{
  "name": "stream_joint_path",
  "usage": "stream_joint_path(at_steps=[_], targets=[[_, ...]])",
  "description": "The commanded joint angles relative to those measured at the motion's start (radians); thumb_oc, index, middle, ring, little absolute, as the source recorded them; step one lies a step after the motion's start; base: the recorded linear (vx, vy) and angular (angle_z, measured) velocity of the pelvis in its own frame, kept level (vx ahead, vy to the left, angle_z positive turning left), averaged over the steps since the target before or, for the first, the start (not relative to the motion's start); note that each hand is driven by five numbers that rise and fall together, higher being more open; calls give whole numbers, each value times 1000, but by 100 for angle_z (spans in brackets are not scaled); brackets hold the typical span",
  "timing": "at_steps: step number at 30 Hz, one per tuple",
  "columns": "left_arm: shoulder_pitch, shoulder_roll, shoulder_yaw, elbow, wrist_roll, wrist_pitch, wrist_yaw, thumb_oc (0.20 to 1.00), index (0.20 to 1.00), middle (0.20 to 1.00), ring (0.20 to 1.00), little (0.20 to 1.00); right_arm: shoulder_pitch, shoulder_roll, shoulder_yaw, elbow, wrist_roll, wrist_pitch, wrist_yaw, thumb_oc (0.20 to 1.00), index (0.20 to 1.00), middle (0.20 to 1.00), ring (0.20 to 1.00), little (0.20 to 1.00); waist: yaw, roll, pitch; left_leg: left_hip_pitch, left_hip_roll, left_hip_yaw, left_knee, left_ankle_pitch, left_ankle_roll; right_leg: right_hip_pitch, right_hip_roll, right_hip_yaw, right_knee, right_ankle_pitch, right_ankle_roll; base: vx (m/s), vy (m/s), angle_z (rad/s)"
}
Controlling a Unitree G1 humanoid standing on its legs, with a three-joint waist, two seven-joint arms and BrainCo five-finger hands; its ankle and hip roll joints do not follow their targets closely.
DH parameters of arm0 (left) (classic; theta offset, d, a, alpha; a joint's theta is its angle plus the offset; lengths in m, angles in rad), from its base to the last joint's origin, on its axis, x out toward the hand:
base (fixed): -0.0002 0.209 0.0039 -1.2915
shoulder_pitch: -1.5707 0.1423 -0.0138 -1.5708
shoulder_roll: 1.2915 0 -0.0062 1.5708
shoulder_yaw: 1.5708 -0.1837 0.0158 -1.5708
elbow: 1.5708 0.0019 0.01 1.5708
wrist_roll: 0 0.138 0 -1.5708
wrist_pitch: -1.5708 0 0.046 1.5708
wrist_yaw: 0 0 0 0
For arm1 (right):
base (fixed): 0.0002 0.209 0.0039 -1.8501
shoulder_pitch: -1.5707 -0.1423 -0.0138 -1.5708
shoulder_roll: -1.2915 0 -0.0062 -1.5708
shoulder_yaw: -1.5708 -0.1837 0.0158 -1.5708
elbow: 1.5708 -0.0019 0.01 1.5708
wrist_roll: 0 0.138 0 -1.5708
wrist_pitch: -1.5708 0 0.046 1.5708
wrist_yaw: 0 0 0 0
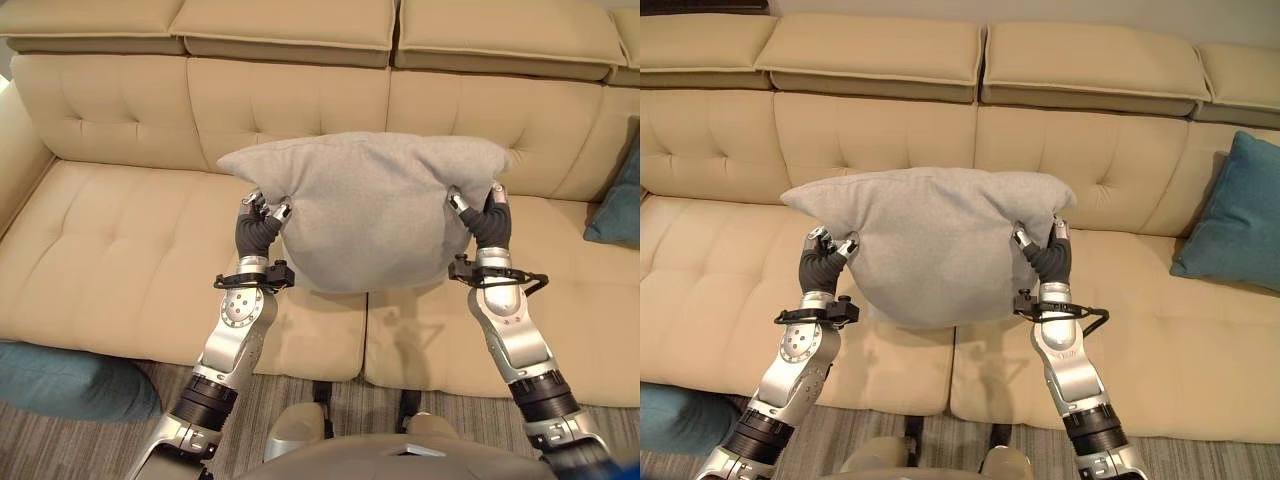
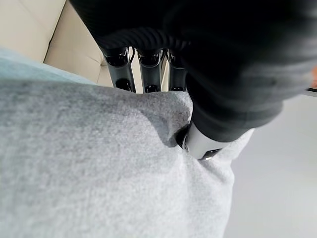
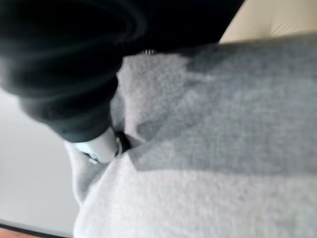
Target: Pick up all the scattered cushions and arrange them neatly on the sofa.
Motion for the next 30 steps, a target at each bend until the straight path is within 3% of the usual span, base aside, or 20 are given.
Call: stream_joint_path(at_steps=[1, 5, 12, 18, 22, 30], targets=[[-149, -28, -90, -25, 91, -83, -8, 200, 200, 200, 200, 200, -133, 24, 55, -36, -45, -100, -16, 200, 200, 200, 200, 200, 6, -16, -106, 14, 39, 17, 8, -113, -34, 1, 6, -4, 5, -46, 63, 13, 4, -17], [-271, -48, -106, 53, 85, -94, 34, 200, 200, 200, 200, 200, -238, 33, 89, 32, -35, -95, -46, 200, 200, 200, 200, 200, 7, -9, -99, -37, 47, 11, 6, -95, -42, -57, 10, -2, 5, -37, 67, -41, -12, -8], [-659, -38, -160, 303, 45, -135, 137, 200, 200, 200, 200, 200, -582, -2, 152, 269, 12, -71, -140, 200, 200, 200, 200, 200, -3, 14, -62, -235, 54, -26, 6, -32, -72, -246, 11, -1, 5, 3, 68, -111, -10, 7], [-961, 40, -211, 550, -8, -164, 153, 200, 200, 200, 200, 200, -856, -55, 220, 470, 75, -68, -165, 200, 200, 200, 200, 200, -17, 16, -67, -352, 51, -25, 6, 8, -93, -363, 7, 6, 5, 35, 71, -65, 0, -1], [-1178, 130, -273, 738, -81, -163, 102, 200, 200, 200, 200, 200, -1041, -113, 295, 600, 139, -67, -147, 200, 200, 200, 200, 200, -29, 33, -54, -415, 51, -19, 6, 36, -108, -428, 1, 11, 5, 52, 78, -50, 15, -7], [-1231, 139, -292, 812, -135, -164, 67, 200, 200, 200, 200, 200, -1155, -181, 358, 686, 168, -67, -138, 200, 200, 200, 200, 200, -35, 36, -33, -483, 46, -21, 6, 55, -118, -502, -6, 14, 5, 75, 87, -11, 6, -1]])
